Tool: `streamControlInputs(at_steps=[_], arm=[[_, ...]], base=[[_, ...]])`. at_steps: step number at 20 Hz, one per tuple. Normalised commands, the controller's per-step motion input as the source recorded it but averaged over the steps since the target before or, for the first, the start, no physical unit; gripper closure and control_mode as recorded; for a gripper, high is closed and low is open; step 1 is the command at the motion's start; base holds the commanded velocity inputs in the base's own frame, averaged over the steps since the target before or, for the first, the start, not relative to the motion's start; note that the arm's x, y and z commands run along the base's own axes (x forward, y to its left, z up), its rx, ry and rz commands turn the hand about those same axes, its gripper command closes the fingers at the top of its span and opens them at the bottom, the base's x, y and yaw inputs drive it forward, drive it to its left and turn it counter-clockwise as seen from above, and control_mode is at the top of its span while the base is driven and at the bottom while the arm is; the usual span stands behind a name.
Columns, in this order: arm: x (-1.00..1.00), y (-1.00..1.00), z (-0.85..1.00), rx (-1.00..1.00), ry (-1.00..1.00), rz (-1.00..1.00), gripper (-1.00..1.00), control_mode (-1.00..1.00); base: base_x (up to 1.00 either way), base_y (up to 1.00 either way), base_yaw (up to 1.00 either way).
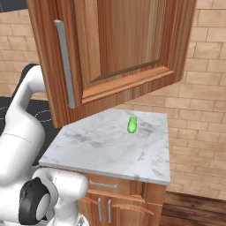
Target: Close all open cabinet doors.
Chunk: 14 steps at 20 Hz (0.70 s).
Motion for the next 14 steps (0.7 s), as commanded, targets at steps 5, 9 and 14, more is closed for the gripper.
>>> streamControlInputs(at_steps=[5,9,14], arm=[[-0.25,0.11,-0.03,-0.01,-0.01,0.00,-1.00,-1.00],[-0.25,0.74,-0.40,-0.16,-0.08,0.00,-1.00,-1.00],[0.01,1.00,-0.59,-0.25,-0.01,0.00,-1.00,-1.00]], base=[[0.00,0.00,0.00],[0.00,0.00,0.00],[0.00,0.00,0.00]])
